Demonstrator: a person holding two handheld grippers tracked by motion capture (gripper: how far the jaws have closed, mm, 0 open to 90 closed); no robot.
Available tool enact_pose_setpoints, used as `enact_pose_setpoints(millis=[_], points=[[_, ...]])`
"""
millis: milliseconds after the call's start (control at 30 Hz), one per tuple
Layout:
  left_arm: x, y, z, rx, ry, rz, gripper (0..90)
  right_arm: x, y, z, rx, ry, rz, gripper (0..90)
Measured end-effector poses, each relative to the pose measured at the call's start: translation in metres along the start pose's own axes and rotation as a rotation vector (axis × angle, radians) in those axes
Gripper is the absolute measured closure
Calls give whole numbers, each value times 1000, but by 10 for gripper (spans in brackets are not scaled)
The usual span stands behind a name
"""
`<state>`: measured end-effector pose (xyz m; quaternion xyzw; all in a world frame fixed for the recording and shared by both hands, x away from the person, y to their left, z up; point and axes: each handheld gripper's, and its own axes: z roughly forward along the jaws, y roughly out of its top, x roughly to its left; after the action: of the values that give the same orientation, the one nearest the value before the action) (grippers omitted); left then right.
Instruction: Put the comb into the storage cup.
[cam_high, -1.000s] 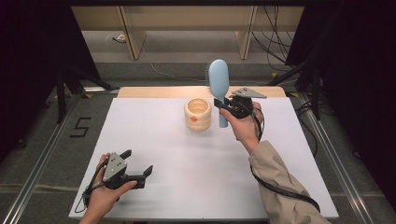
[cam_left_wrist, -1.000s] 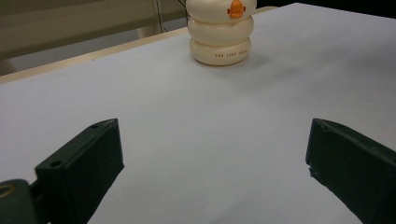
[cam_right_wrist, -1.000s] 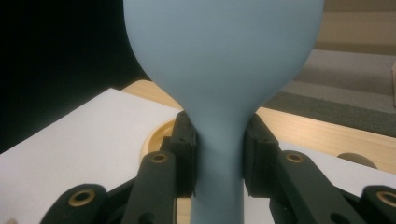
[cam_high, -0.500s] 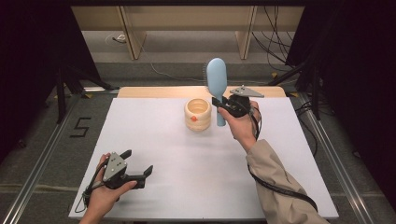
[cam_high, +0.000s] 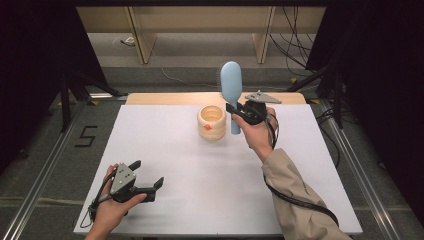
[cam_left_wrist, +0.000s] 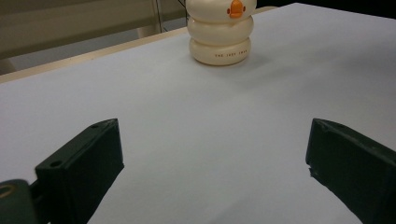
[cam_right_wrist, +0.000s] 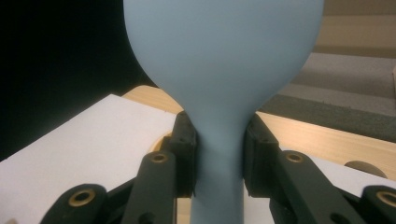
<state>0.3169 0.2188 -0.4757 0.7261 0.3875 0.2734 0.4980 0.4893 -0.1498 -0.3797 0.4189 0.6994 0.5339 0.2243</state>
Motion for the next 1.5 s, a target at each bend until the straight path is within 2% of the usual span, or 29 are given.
enact_pose_setpoints(millis=[1500], points=[[1, 0, 0, -2, 0, -3, 35, 10, 14, 18, -16, 4, -14, 702]])
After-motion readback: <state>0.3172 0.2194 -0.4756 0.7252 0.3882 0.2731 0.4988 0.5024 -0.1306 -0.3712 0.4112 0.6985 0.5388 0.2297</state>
